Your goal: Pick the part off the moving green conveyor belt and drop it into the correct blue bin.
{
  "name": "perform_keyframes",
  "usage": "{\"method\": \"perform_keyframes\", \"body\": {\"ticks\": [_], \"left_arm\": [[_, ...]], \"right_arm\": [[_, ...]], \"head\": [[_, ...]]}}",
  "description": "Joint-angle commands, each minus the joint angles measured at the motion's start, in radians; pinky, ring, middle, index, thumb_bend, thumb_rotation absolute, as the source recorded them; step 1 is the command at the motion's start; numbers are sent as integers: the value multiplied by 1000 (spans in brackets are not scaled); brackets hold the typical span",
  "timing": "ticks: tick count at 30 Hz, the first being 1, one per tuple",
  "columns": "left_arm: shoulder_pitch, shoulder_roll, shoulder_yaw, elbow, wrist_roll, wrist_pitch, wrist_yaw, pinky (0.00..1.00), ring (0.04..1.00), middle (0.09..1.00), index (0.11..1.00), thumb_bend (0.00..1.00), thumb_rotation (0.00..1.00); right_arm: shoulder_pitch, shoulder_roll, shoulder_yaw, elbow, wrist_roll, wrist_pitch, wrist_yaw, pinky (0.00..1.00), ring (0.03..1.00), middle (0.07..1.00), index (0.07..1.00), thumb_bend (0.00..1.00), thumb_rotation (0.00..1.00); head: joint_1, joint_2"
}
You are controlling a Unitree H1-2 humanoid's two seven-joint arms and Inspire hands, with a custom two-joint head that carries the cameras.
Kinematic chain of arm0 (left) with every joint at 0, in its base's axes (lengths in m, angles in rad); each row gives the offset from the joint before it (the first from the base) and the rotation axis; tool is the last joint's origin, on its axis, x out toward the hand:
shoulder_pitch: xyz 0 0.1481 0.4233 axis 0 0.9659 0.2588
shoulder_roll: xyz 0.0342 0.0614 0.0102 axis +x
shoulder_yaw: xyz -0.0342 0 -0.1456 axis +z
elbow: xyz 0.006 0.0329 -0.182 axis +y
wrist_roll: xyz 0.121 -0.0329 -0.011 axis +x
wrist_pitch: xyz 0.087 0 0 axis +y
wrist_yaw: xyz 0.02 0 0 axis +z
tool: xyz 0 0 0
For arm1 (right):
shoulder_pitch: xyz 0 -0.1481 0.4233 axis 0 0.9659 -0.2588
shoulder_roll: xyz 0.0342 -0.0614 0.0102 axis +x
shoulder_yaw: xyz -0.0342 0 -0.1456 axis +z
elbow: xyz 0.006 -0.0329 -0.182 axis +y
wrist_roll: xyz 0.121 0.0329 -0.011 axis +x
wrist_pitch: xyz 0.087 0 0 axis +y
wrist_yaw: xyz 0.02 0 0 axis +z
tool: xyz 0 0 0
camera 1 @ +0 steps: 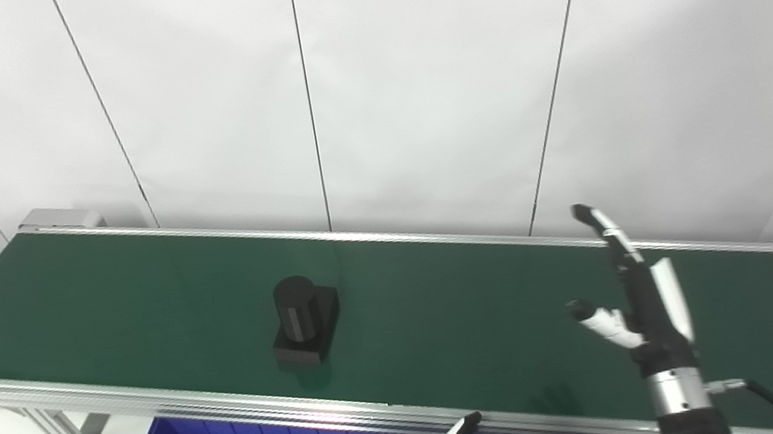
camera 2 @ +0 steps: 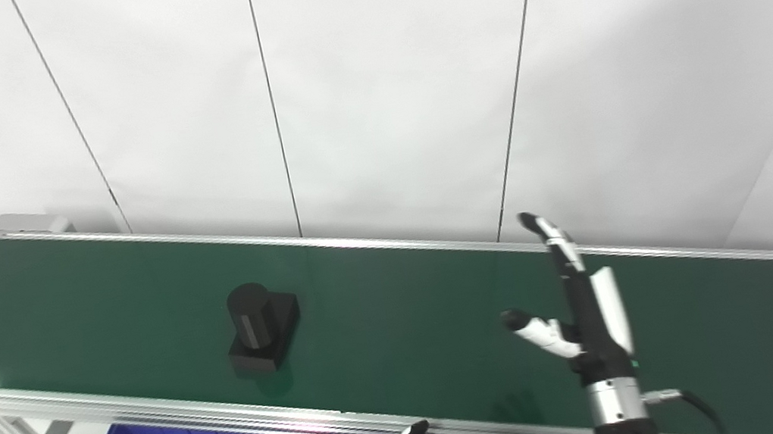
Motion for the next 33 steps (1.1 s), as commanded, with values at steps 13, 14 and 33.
{"method": "perform_keyframes", "body": {"ticks": [13, 14, 33], "left_arm": [[12, -47, 12, -51, 34, -37, 6, 931, 959, 936, 922, 894, 982], [11, -48, 9, -50, 40, -37, 13, 927, 952, 933, 922, 890, 983], [51, -65, 5, -88, 85, -34, -10, 923, 969, 966, 936, 927, 1000]], "right_arm": [[-164, 45, 26, 159, 32, -36, 108, 596, 709, 896, 900, 965, 724], [-173, 49, 30, 174, 32, -36, 110, 576, 701, 891, 896, 960, 694], [-301, 140, 106, 342, -98, -36, 65, 591, 634, 832, 864, 942, 552]], "head": [[24, 2], [33, 2], [42, 7]]}}
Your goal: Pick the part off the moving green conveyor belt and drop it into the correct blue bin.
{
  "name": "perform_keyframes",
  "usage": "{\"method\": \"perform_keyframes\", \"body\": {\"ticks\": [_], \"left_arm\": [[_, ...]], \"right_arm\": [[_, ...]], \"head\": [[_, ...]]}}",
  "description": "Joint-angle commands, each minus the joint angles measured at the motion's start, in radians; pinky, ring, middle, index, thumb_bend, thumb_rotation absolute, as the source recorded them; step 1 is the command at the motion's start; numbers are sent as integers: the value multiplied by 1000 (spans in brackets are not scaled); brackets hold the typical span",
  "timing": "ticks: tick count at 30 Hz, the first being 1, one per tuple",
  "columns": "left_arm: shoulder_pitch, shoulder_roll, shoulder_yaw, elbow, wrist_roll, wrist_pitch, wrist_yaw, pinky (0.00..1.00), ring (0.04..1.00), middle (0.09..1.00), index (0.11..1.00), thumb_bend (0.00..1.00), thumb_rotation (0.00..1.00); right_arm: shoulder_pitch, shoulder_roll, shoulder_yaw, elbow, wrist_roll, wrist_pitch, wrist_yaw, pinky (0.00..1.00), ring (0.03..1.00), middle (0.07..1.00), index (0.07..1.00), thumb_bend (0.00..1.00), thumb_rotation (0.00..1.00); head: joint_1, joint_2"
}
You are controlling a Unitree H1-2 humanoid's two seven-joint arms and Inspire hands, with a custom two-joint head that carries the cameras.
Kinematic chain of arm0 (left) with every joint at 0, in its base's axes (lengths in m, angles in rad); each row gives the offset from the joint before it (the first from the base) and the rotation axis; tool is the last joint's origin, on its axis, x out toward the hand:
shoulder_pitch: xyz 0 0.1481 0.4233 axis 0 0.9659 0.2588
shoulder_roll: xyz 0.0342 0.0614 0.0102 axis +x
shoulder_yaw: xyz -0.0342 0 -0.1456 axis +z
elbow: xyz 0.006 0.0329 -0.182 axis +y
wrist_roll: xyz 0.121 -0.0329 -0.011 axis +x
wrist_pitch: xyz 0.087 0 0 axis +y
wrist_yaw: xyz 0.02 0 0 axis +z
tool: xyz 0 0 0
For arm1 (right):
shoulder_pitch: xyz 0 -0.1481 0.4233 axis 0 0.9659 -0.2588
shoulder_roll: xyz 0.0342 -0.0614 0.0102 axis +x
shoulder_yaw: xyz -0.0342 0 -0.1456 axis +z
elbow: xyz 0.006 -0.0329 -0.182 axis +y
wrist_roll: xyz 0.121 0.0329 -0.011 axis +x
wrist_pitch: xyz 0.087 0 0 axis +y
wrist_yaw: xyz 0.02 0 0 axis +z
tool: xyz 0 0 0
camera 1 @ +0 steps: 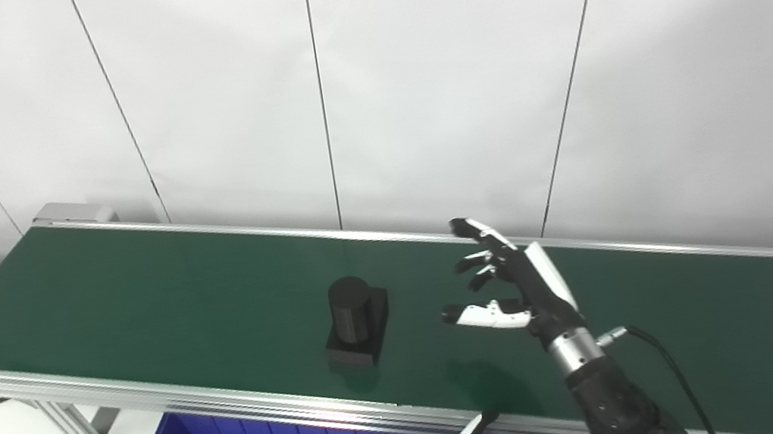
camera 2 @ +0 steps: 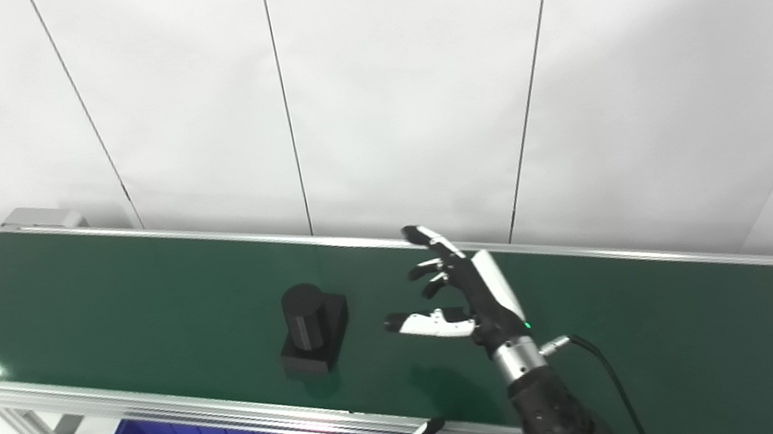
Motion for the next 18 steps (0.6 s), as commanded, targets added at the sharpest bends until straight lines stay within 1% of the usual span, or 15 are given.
{"method": "perform_keyframes", "body": {"ticks": [1, 2, 6, 10, 11, 15, 18], "left_arm": [[23, -48, -15, -40, -2, -33, -11, 913, 974, 972, 938, 932, 997], [27, -49, -12, -45, -2, -32, -15, 906, 978, 976, 940, 935, 994], [38, -49, -9, -63, 2, -28, -30, 869, 982, 982, 946, 933, 989], [40, -50, -9, -65, 3, -34, -36, 877, 981, 978, 947, 923, 987], [39, -50, -10, -64, 3, -35, -34, 901, 980, 977, 949, 901, 982], [38, -51, -12, -68, 12, -36, -30, 933, 971, 971, 947, 864, 982], [39, -51, -19, -75, 27, -36, -17, 946, 965, 966, 947, 836, 985]], "right_arm": [[-63, 24, 5, 7, -13, -35, -31, 537, 623, 831, 859, 943, 546], [-67, 28, 6, 15, -16, -35, -33, 474, 615, 833, 856, 942, 543], [-86, 51, 20, 52, -45, -35, -64, 394, 586, 827, 851, 938, 526], [-100, 71, 25, 78, -69, -30, -82, 380, 568, 814, 850, 944, 537], [-102, 75, 24, 81, -75, -27, -83, 386, 571, 815, 855, 947, 539], [-114, 87, 32, 86, -121, 7, -95, 387, 559, 800, 856, 927, 523], [-132, 89, 40, 102, -154, 35, -96, 388, 552, 801, 855, 934, 527]], "head": [[-1, 2], [-1, 2], [-5, 5], [-6, 6], [-6, 6], [-2, 8], [3, 10]]}}
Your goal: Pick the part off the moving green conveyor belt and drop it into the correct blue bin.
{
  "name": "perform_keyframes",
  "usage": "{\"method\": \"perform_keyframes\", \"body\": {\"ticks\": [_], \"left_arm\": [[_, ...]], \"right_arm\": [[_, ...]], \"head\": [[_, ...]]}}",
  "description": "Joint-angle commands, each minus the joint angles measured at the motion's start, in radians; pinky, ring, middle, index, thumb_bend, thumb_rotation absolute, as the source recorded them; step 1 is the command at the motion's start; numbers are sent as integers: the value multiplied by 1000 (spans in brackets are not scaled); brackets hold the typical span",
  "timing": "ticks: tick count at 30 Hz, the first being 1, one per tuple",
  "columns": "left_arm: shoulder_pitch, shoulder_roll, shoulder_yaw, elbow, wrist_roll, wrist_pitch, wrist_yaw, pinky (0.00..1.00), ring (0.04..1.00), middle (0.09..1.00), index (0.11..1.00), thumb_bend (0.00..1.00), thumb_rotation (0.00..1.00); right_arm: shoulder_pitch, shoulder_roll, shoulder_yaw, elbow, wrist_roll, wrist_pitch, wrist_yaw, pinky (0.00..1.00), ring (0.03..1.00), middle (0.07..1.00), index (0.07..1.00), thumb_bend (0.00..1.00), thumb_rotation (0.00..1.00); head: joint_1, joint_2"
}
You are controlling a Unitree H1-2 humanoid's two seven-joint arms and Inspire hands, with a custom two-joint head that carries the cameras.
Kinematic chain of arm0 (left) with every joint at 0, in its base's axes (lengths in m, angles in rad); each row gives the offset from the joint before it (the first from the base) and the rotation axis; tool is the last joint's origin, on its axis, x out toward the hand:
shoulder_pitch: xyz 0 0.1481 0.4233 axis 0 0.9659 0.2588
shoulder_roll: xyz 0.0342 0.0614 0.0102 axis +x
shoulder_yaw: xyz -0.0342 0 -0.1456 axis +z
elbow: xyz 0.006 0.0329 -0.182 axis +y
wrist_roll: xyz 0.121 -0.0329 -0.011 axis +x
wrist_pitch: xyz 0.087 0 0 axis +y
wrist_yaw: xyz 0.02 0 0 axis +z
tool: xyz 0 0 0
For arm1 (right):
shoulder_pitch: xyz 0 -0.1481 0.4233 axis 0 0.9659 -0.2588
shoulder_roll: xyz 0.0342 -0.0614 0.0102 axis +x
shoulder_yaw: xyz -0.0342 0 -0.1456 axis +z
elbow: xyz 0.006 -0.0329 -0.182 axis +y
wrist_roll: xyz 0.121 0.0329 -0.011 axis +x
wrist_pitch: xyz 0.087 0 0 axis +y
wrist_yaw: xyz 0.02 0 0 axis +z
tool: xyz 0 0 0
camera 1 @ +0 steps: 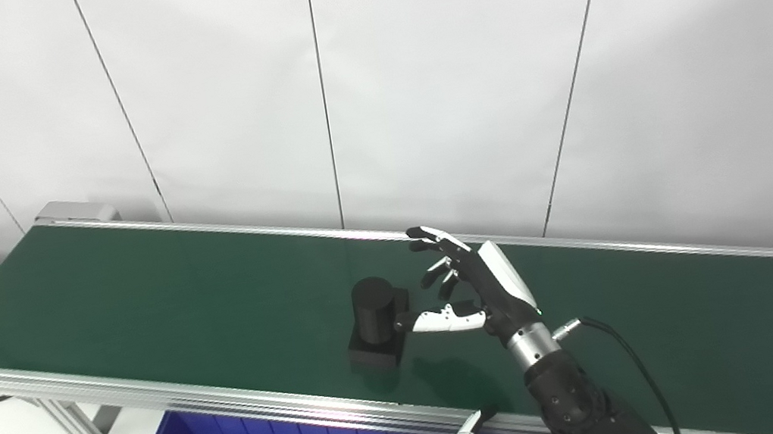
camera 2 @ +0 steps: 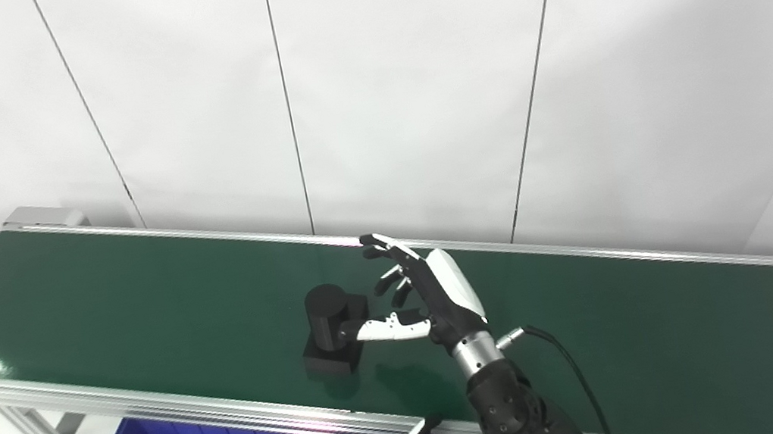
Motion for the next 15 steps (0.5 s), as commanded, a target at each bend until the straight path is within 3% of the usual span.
{"method": "perform_keyframes", "body": {"ticks": [1, 15], "left_arm": [[18, -52, -31, -32, 13, -36, 17, 946, 962, 964, 946, 827, 983], [57, -73, -28, -80, 41, -30, 12, 926, 939, 947, 931, 803, 974]], "right_arm": [[-71, 18, 5, -2, -24, 18, -20, 389, 553, 804, 855, 937, 530], [-112, 16, 24, 125, -71, 18, -37, 414, 556, 795, 856, 933, 517]], "head": [[4, 2], [14, 15]]}}
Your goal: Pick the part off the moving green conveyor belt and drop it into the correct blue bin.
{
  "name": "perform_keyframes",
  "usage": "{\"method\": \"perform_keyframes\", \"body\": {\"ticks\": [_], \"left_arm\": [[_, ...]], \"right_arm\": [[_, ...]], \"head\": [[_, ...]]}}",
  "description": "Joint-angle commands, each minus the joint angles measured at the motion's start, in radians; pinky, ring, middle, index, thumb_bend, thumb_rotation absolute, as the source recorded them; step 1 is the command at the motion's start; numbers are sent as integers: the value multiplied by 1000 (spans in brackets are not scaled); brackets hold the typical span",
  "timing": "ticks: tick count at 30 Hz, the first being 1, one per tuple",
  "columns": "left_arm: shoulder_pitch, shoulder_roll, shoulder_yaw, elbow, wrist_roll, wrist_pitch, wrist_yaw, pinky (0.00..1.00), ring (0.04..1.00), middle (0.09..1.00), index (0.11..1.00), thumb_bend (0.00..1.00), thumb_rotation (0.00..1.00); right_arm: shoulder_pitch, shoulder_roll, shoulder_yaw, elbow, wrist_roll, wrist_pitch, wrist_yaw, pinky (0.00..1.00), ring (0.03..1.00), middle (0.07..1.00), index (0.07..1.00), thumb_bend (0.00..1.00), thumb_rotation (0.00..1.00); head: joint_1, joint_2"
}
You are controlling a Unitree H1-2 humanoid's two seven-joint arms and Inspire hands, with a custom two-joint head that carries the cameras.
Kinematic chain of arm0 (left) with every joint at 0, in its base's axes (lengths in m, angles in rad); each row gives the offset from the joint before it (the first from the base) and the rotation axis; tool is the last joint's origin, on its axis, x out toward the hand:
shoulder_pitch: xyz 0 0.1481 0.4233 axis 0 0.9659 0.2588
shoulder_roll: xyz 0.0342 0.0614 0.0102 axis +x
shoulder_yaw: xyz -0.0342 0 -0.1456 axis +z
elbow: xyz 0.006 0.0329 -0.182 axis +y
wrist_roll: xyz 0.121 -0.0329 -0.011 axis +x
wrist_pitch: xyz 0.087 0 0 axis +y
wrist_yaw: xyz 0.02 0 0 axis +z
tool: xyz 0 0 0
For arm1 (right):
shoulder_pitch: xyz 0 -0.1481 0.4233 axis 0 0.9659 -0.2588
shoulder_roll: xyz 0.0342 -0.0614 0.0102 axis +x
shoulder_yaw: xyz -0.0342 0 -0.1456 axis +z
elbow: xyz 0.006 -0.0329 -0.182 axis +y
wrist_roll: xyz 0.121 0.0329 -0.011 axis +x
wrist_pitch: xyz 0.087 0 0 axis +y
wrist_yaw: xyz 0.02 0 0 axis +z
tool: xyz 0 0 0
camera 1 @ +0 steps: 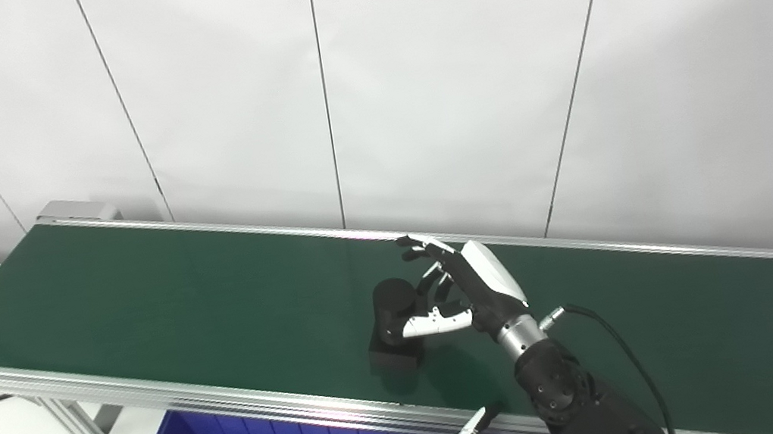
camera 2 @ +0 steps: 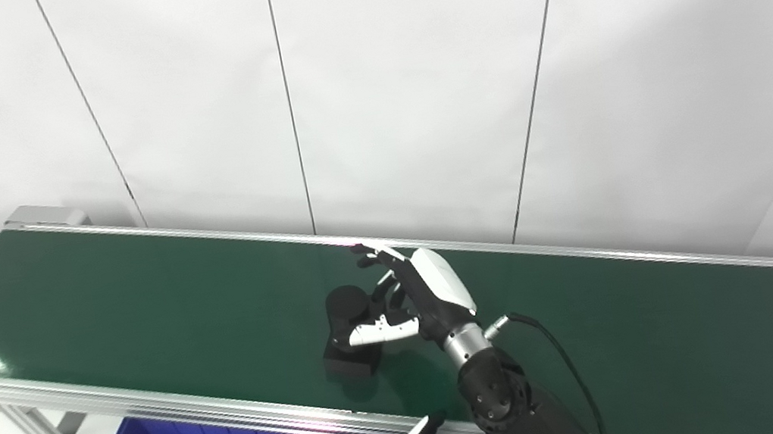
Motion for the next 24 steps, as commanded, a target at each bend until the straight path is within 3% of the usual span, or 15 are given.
{"method": "perform_keyframes", "body": {"ticks": [1, 3, 5, 6, 8, 10, 11, 12, 13, 16, 24], "left_arm": [[41, -74, -33, -39, 11, -30, 11, 925, 937, 943, 929, 804, 974], [47, -75, -33, -50, 7, -24, 2, 925, 940, 944, 931, 812, 977], [52, -75, -33, -61, 8, -17, -5, 928, 946, 949, 936, 809, 978], [54, -74, -33, -66, 10, -15, -6, 928, 951, 956, 939, 811, 981], [55, -74, -32, -69, 9, -15, -8, 934, 951, 957, 938, 814, 983], [53, -73, -30, -69, 5, -16, -13, 939, 950, 957, 938, 815, 983], [53, -73, -29, -69, 4, -16, -14, 941, 950, 956, 939, 814, 983], [53, -72, -28, -69, 2, -12, -19, 942, 950, 956, 939, 813, 983], [53, -72, -28, -69, 0, -9, -22, 943, 952, 957, 940, 823, 985], [51, -72, -26, -64, -2, -13, -25, 941, 950, 956, 940, 826, 988], [49, -74, -26, -57, -6, -19, -25, 942, 968, 969, 945, 838, 991]], "right_arm": [[-56, 13, 2, -9, -5, -1, -23, 408, 550, 787, 854, 934, 516], [-58, 16, 4, 5, -9, 10, -29, 399, 542, 778, 850, 936, 507], [-60, 20, 6, 23, -15, 23, -41, 391, 527, 740, 830, 922, 435], [-62, 22, 9, 35, -20, 27, -49, 387, 518, 729, 819, 906, 365], [-63, 28, 12, 63, -30, 40, -79, 368, 450, 671, 715, 855, 86], [-65, 33, 15, 93, -44, 52, -114, 369, 438, 647, 676, 843, 35], [-67, 35, 17, 104, -47, 54, -126, 380, 447, 617, 638, 688, 17], [-66, 36, 11, 114, -42, 62, -136, 386, 452, 601, 619, 608, 9], [-66, 36, 8, 120, -37, 67, -142, 364, 413, 522, 559, 554, 3], [-64, 27, 8, 130, -34, 84, -143, 314, 365, 478, 554, 511, 0], [-59, 10, 20, 97, -40, 107, -127, 308, 364, 486, 556, 507, 0]], "head": [[0, 0], [1, 4], [1, 10], [0, 11], [-4, 12], [-9, 12], [-9, 12], [-12, 11], [-12, 11], [-14, 7], [-21, 13]]}}
